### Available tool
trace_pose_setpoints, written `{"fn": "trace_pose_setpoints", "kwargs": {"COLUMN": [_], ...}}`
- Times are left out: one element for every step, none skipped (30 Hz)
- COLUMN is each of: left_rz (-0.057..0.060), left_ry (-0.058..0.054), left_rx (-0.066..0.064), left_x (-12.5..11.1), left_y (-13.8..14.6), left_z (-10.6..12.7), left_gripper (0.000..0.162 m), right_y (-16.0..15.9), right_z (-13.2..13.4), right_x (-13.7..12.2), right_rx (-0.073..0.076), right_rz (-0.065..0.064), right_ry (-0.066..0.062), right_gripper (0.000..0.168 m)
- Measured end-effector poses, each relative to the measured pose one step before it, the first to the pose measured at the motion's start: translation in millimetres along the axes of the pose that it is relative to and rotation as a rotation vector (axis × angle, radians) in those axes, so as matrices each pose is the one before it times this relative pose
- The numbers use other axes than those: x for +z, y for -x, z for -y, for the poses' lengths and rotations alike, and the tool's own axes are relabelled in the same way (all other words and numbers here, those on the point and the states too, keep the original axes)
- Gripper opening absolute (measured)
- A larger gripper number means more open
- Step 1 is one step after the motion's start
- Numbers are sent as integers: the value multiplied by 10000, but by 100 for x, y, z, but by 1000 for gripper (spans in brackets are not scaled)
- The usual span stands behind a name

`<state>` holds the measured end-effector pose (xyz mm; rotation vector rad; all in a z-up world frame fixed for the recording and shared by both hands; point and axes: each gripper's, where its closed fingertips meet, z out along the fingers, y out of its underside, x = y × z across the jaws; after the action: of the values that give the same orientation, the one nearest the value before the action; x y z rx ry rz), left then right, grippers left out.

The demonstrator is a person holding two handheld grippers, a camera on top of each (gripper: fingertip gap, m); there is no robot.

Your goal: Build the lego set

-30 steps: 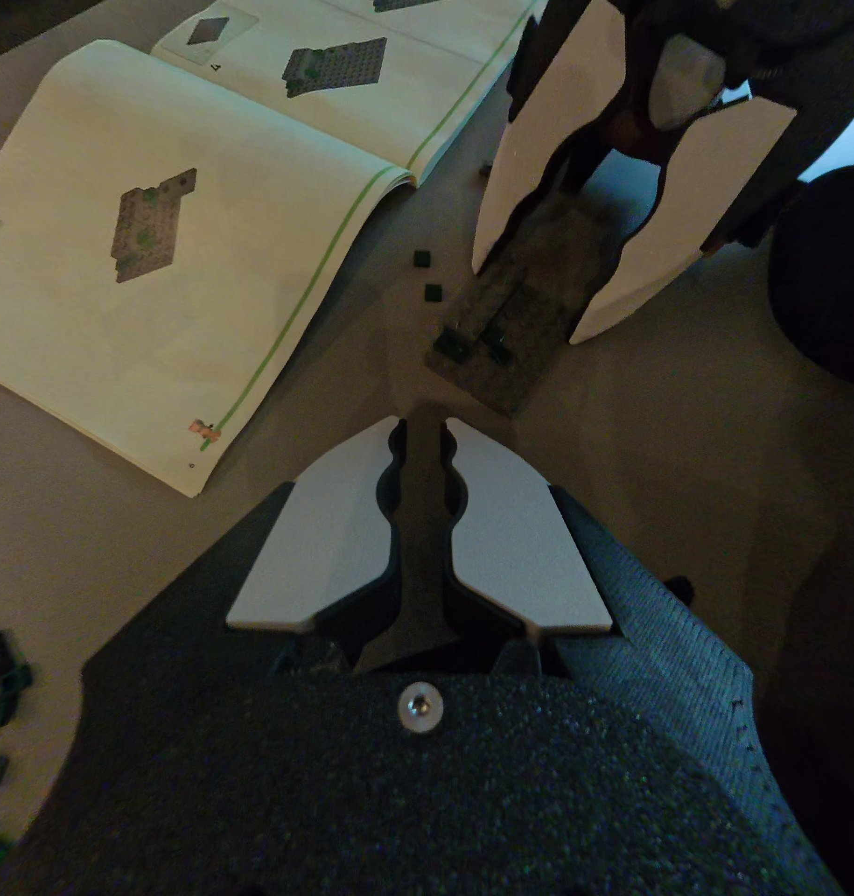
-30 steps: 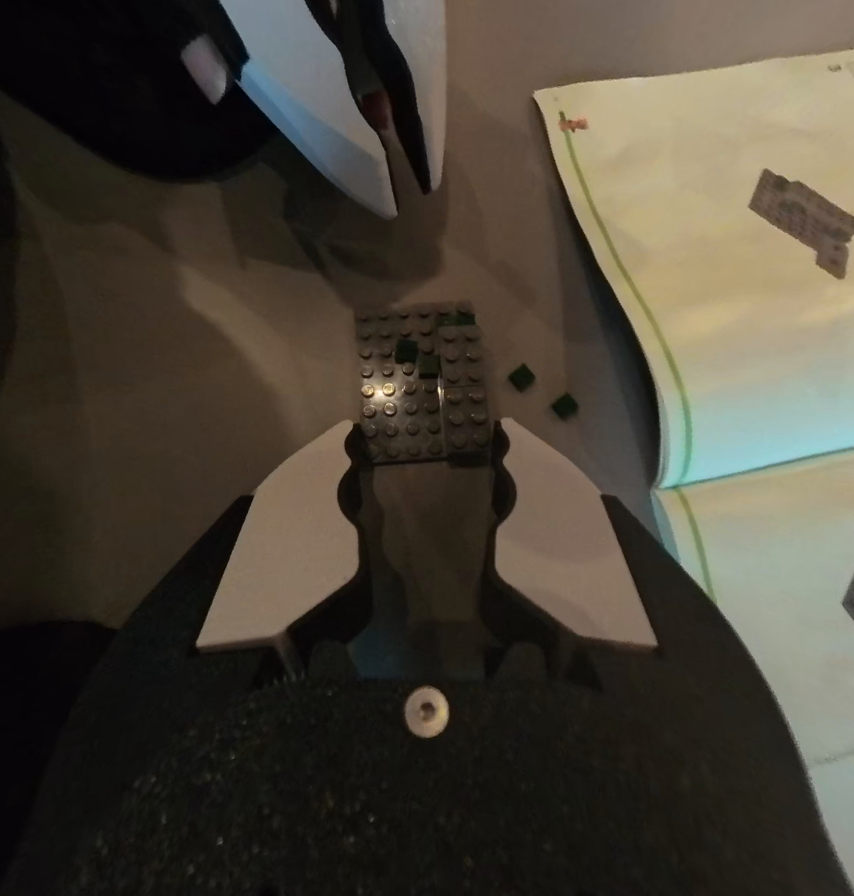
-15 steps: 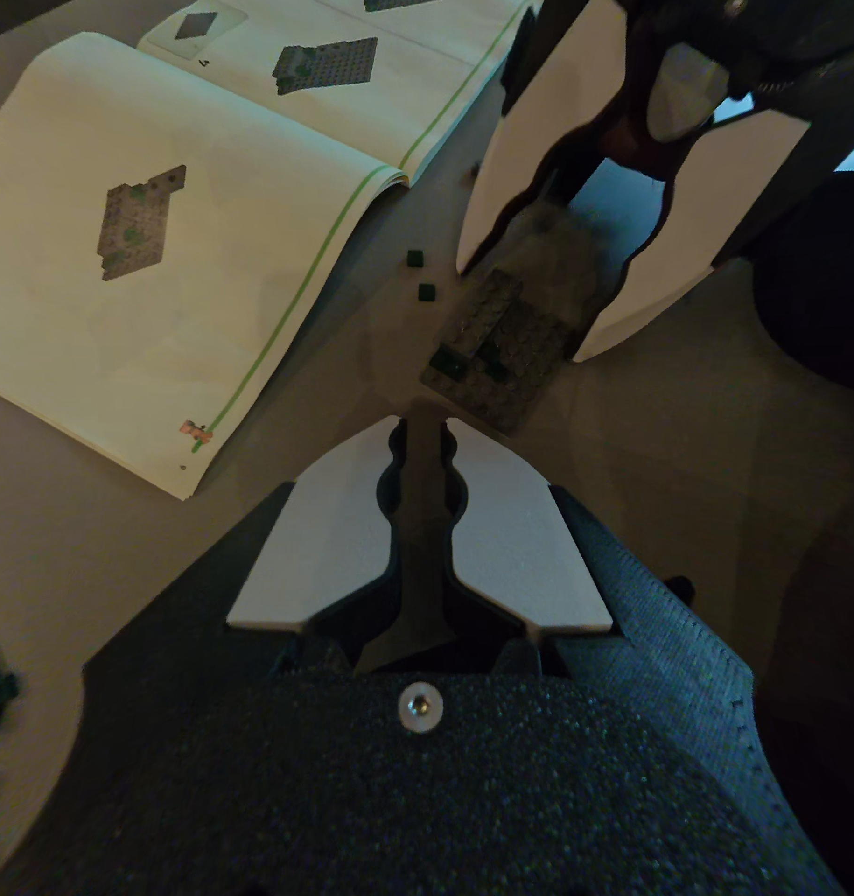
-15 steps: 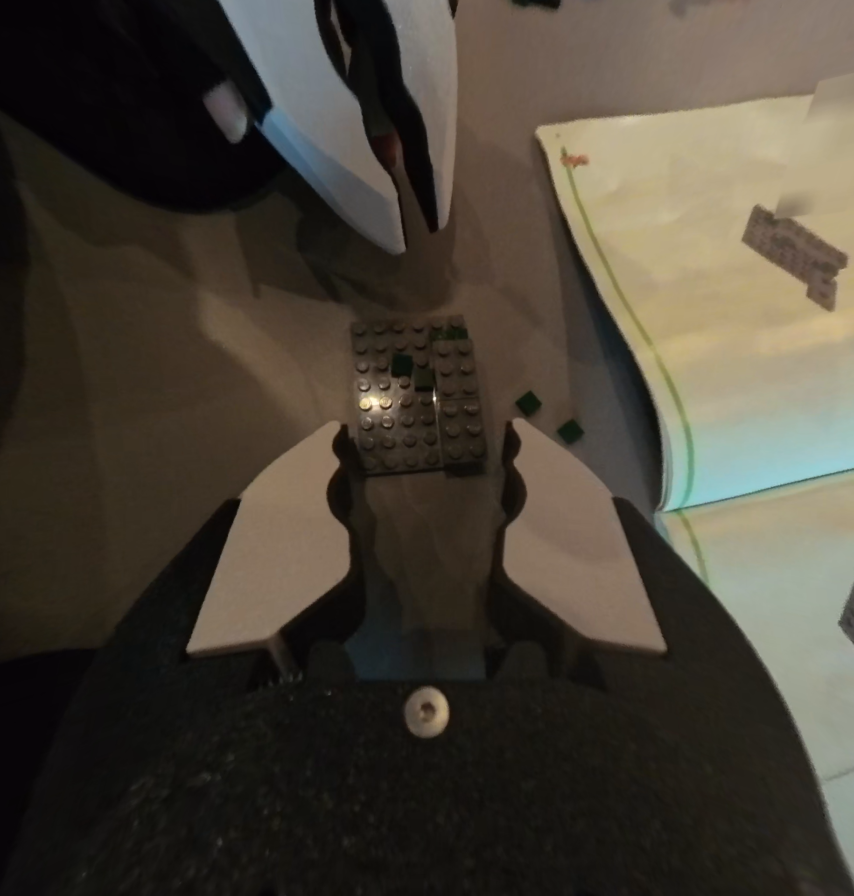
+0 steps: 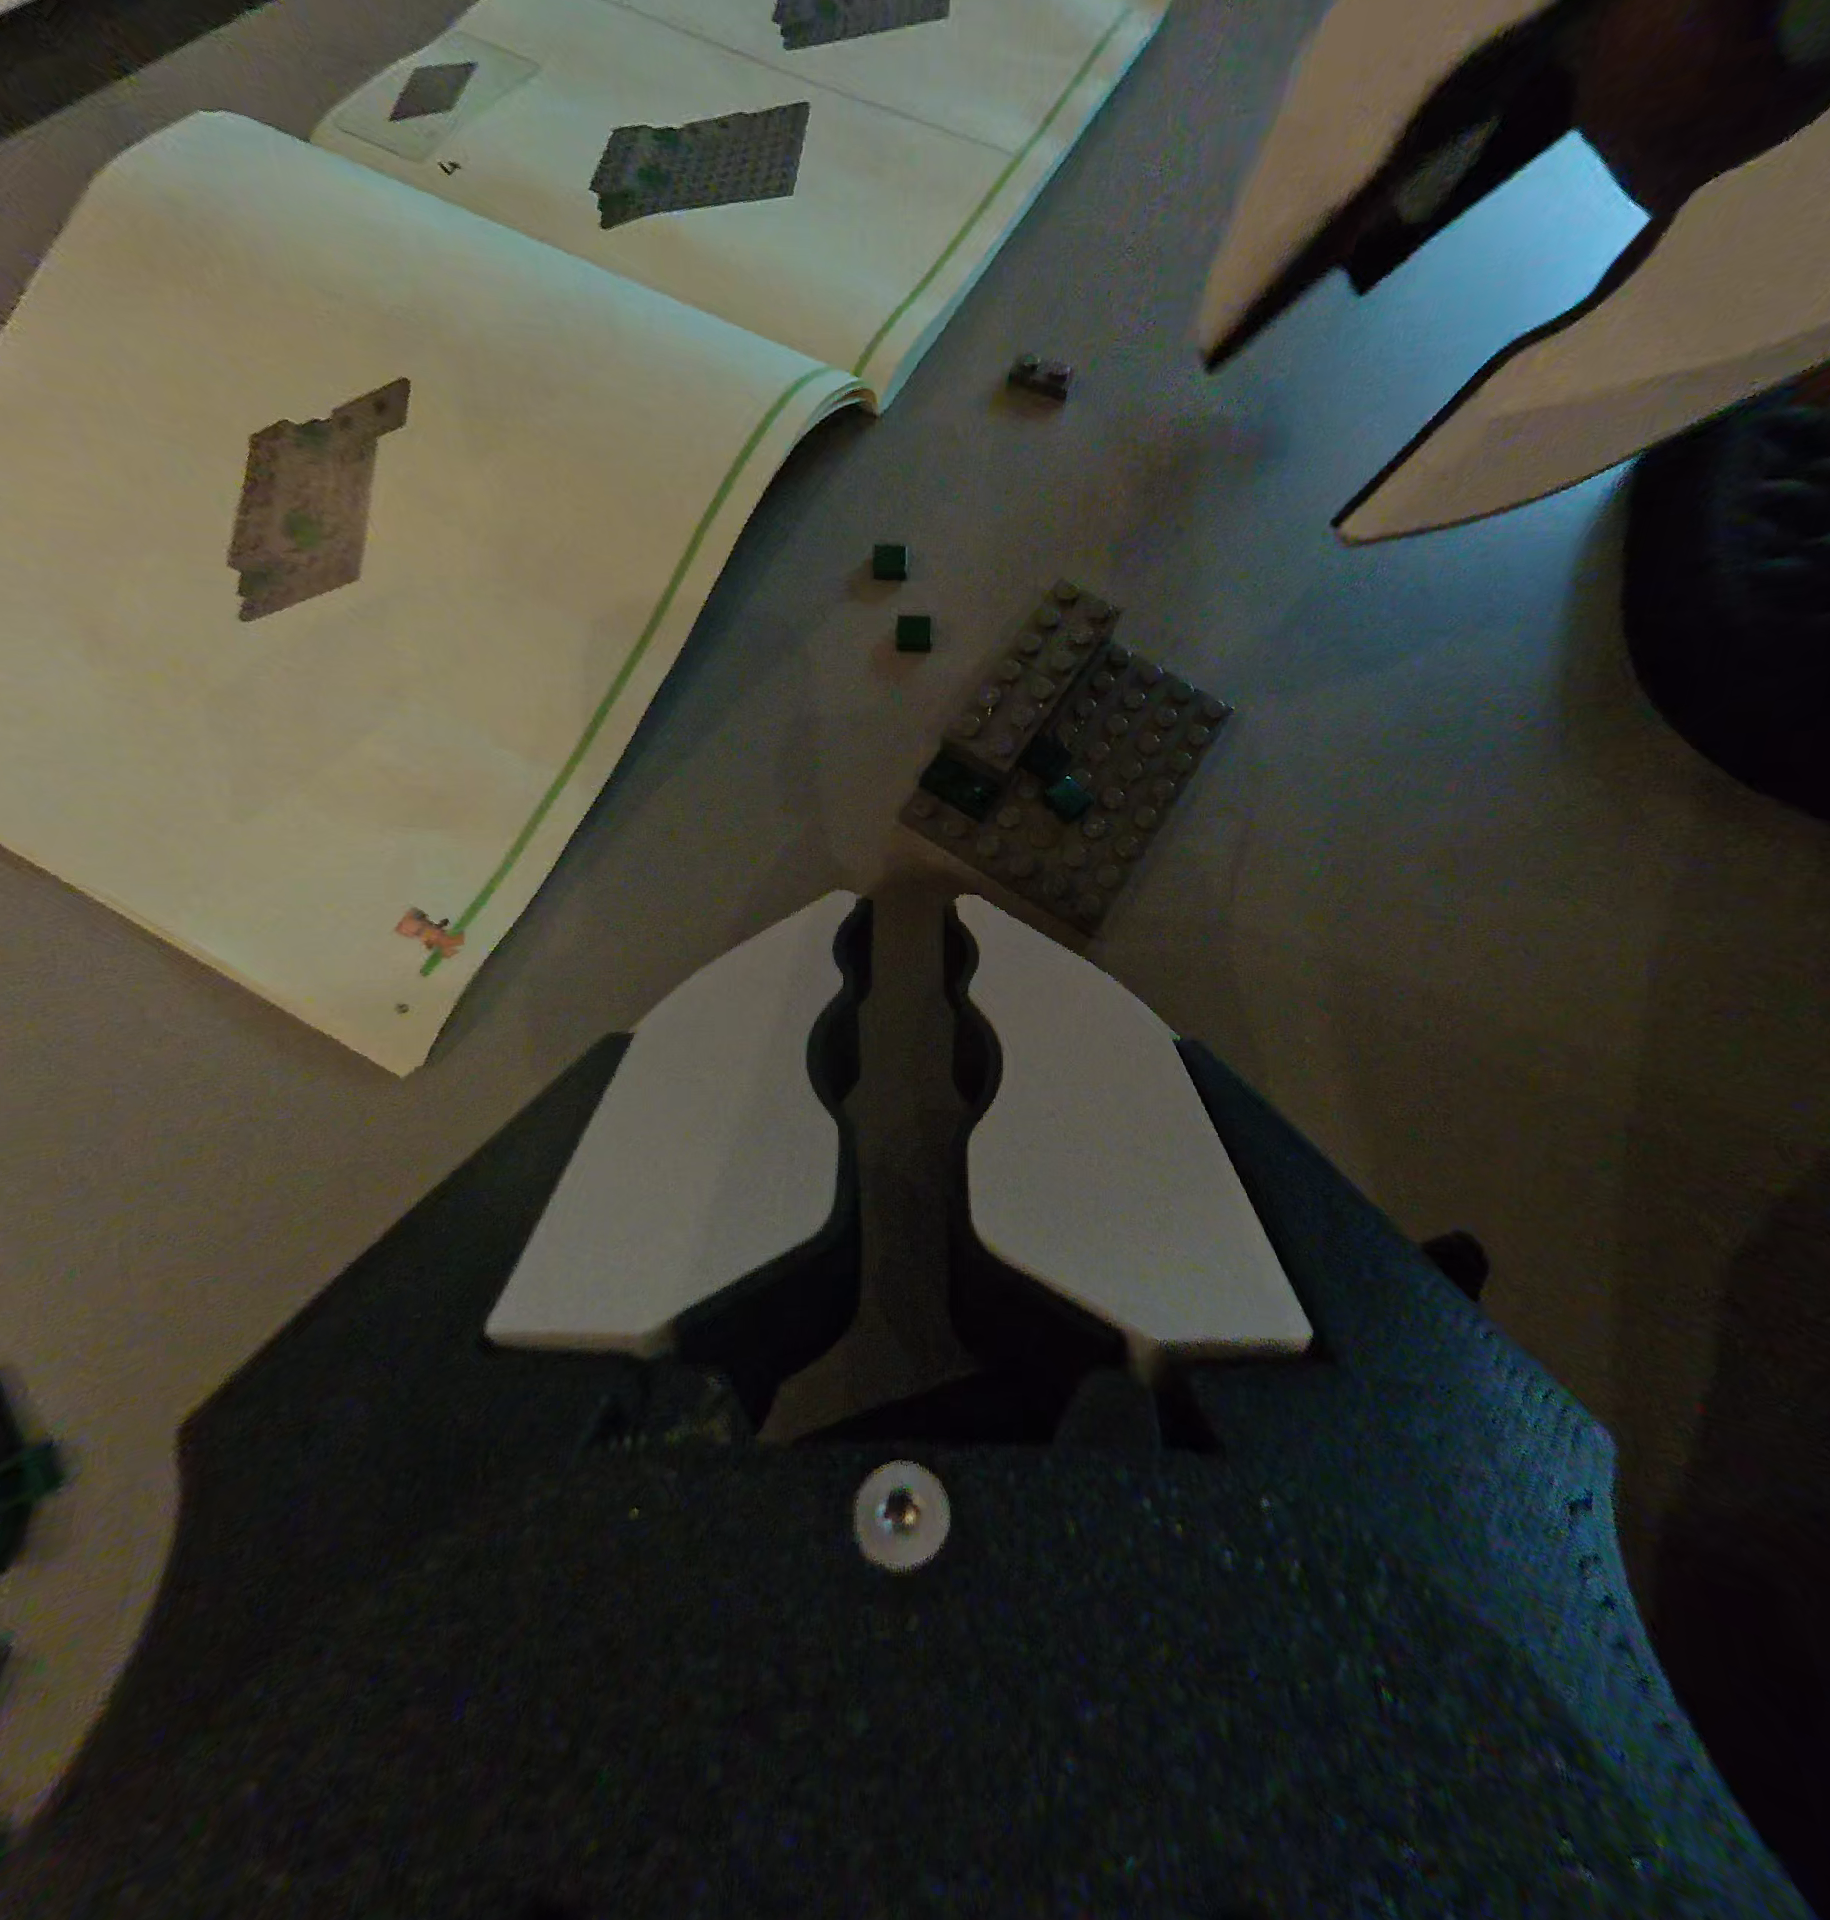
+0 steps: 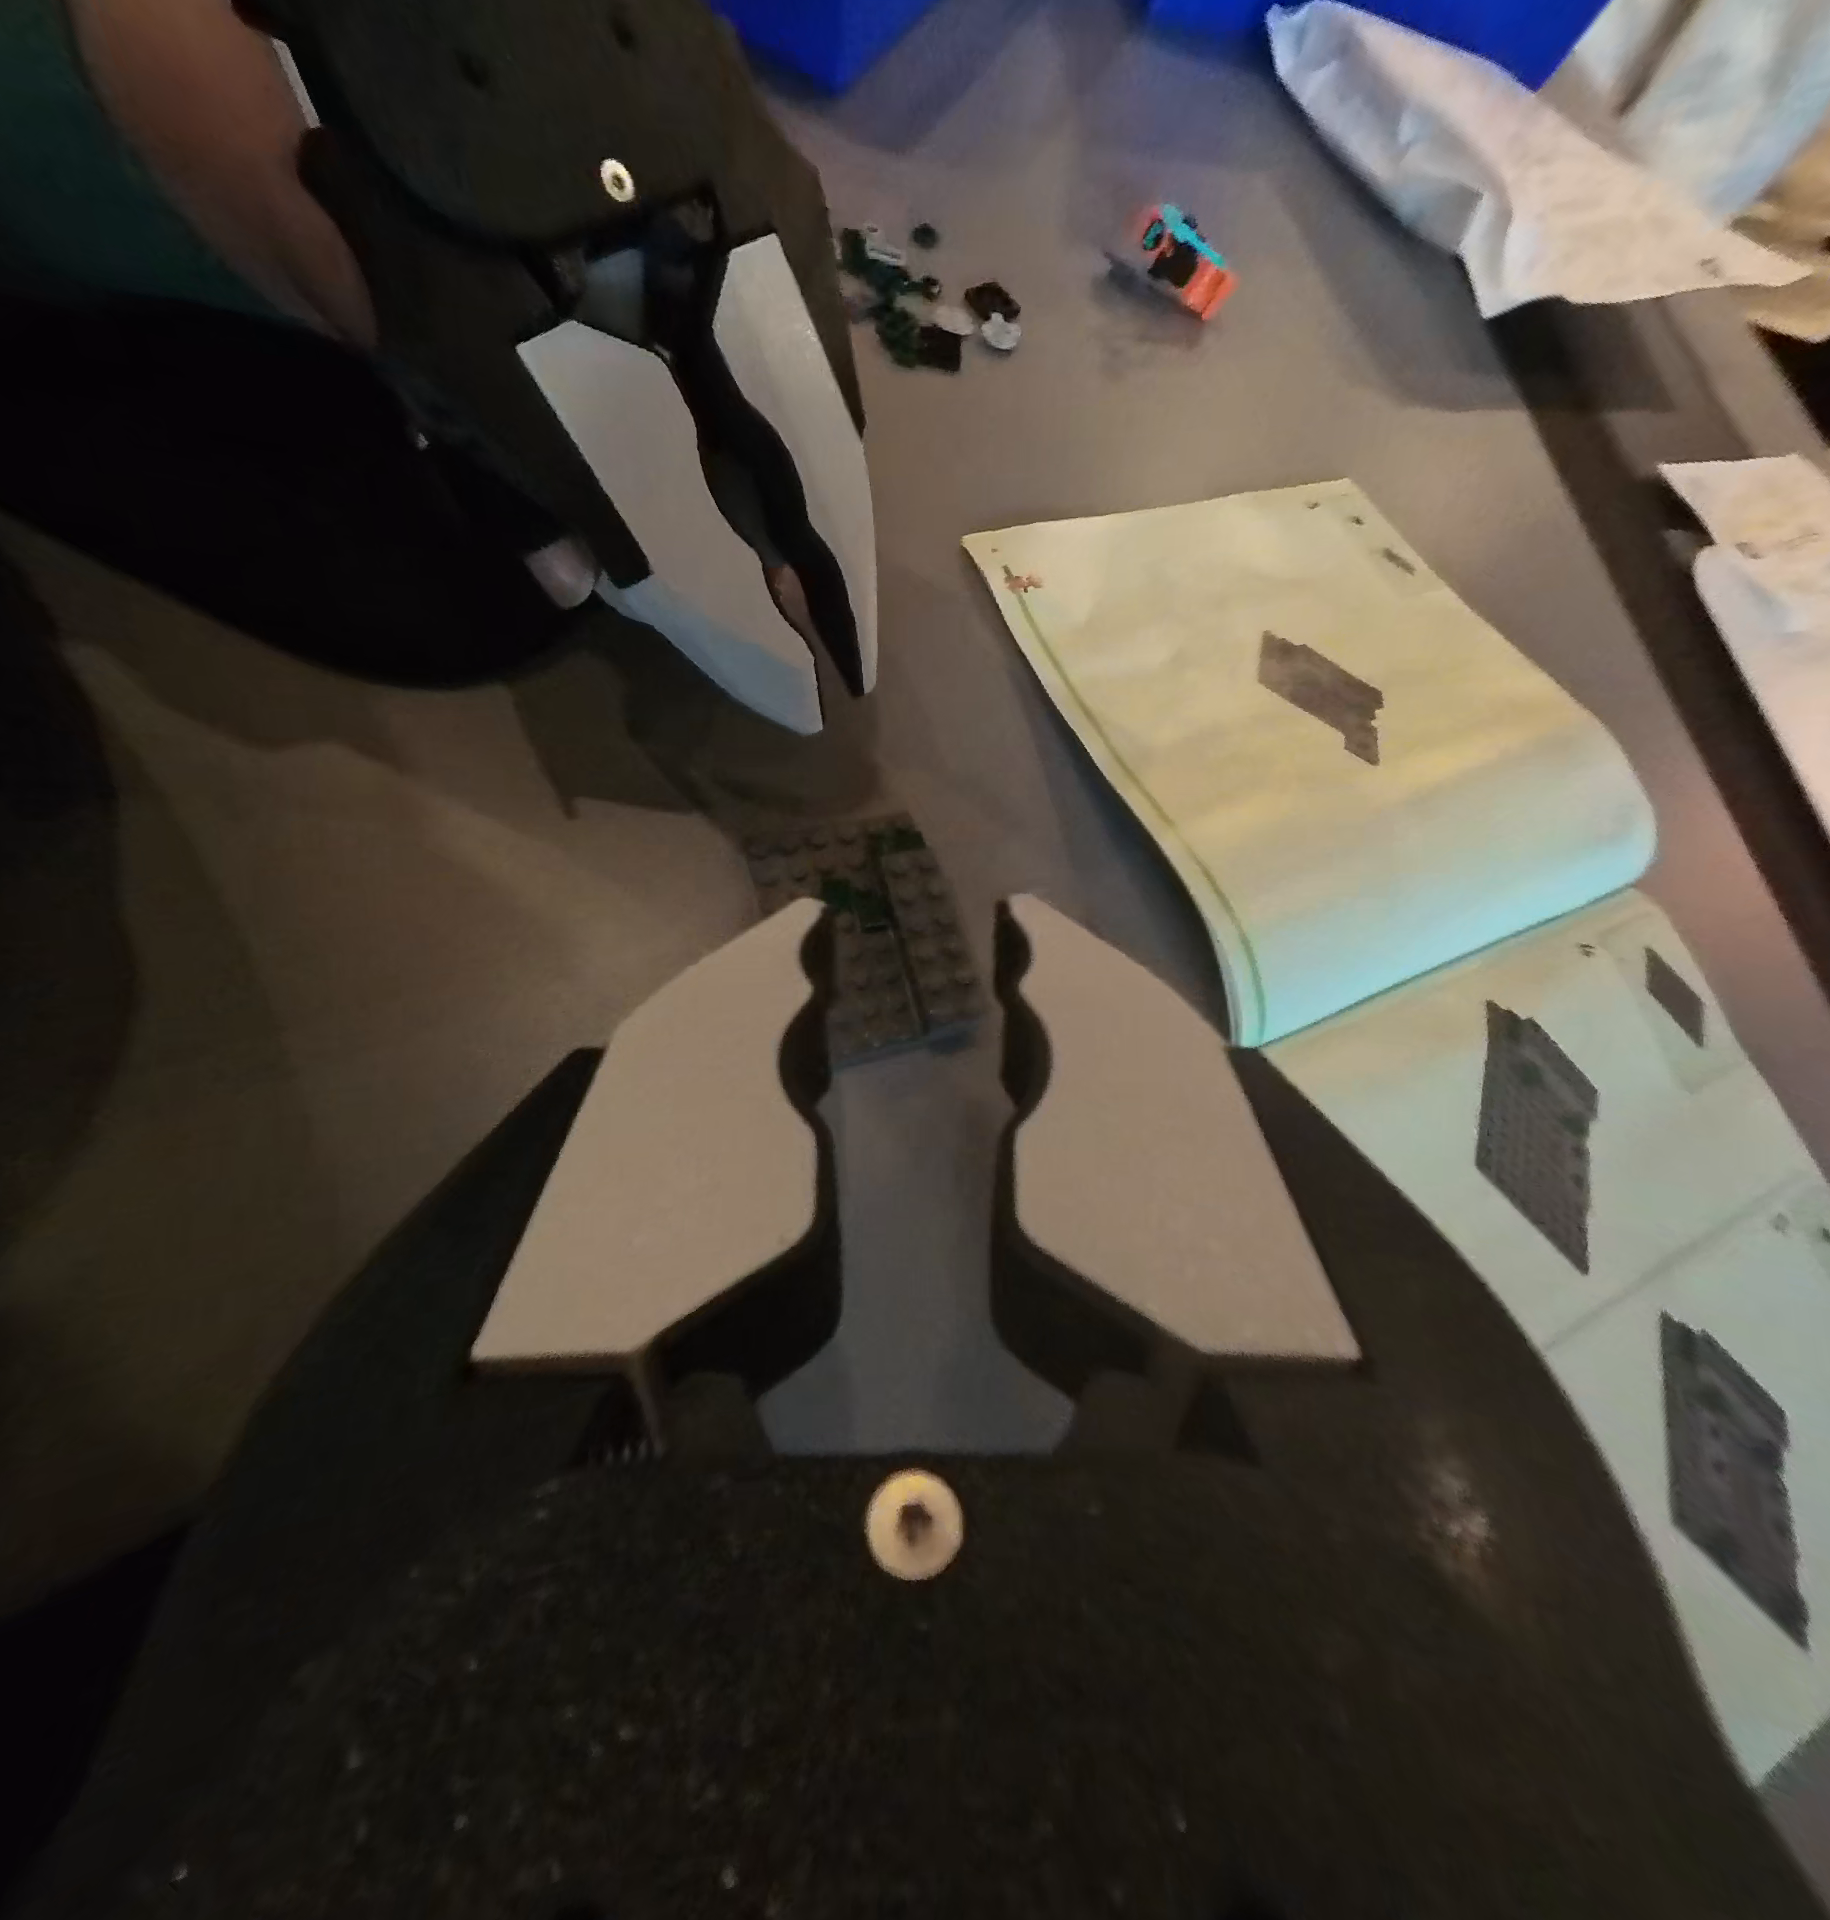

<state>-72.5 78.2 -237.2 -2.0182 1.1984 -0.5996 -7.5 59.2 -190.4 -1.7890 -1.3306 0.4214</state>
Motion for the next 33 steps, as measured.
{"fn": "trace_pose_setpoints", "kwargs": {"left_rz": [8, 16, -2, -13, -25, -38, -44, -50, -51, -38, -23, -20, -12, -11, -7, -6, -13, -18, -24, -35, -34, -24, -19, -18, -12, -12, -11, -11, -14, -12, -8, -11, -11], "left_ry": [-17, -43, -54, -61, -44, -32, -16, -5, 4, 3, -15, -17, -15, -12, -5, 2, 0, 1, 2, 1, 0, -12, -19, -14, -6, -7, -10, -12, -15, -17, -22, -20, -15], "left_rx": [5, 6, 6, -10, -26, -33, -38, -32, -21, -15, -2, 9, 12, 19, 27, 30, 23, 8, -12, -24, -29, -23, -15, -10, -7, -2, -1, -2, -6, -13, -10, -5, -3], "left_x": [-15, -40, -49, -49, -40, -19, -10, -4, -4, 1, -17, -24, -13, -17, -11, -1, 2, -4, 7, 3, 1, -11, -12, -15, -7, -9, -7, -15, -18, -20, -26, -14, -24], "left_y": [5, 3, -20, -10, -6, -11, -9, -22, -36, -28, -18, -38, -30, -33, -39, -27, -45, -26, -8, -17, -11, -3, -14, -9, -3, -13, -12, -17, -11, 1, -2, -6, -5], "left_z": [11, 35, 36, 43, 40, 37, 20, 18, -3, 1, 11, 18, 12, 6, 4, -18, -2, -5, -6, -7, 6, 4, 20, 13, 1, 11, 15, 10, 12, 13, 23, 18, 20], "left_gripper": [13, 13, 13, 13, 13, 13, 13, 13, 13, 13, 13, 14, 13, 13, 13, 13, 13, 13, 13, 13, 14, 14, 14, 14, 14, 14, 14, 14, 14, 14, 14, 14, 14], "right_y": [178, 169, 166, 244, 296, 321, 360, 361, 297, 154, 53, 3, -54, -91, -43, -44, -80, -46, -26, -29, -76, -70, -51, -22, 8, -3, -28, -17, 11, 0, -19, -5, -36], "right_z": [-31, -88, -166, -236, -297, -279, -214, -141, -83, -8, 78, 44, -5, -61, -64, -92, -102, -103, -91, -73, -46, -41, -21, -11, -27, -39, -58, -66, -37, 24, 36, 18, -14], "right_x": [-79, -53, -7, 76, 147, 246, 299, 359, 394, 406, 399, 408, 421, 423, 407, 383, 353, 306, 264, 208, 127, 66, 12, 4, 2, 4, 7, 17, 20, 19, 27, 45, 64], "right_rx": [40, 52, 40, -3, -48, -77, -76, -69, -88, -120, -130, -102, -71, -73, -96, -98, -97, -94, -58, -38, -49, -54, -45, -37, -39, -45, -51, -49, -41, -22, -9, -5, 2], "right_rz": [-69, -74, -75, -24, 19, 54, 112, 161, 151, 87, 48, 58, 57, 50, 66, 51, 25, 45, 74, 72, 45, 40, 52, 74, 90, 75, 64, 76, 95, 82, 69, 86, 68], "right_ry": [-21, 10, 42, 80, 125, 139, 118, 121, 132, 116, 97, 115, 146, 152, 146, 155, 161, 141, 126, 114, 90, 74, 55, 46, 47, 57, 75, 83, 65, 31, 16, 41, 60], "right_gripper": [26, 23, 20, 17, 14, 11, 9, 7, 6, 4, 4, 4, 4, 4, 4, 4, 4, 4, 5, 6, 7, 7, 7, 7, 7, 8, 8, 9, 9, 8, 8, 8, 8]}}
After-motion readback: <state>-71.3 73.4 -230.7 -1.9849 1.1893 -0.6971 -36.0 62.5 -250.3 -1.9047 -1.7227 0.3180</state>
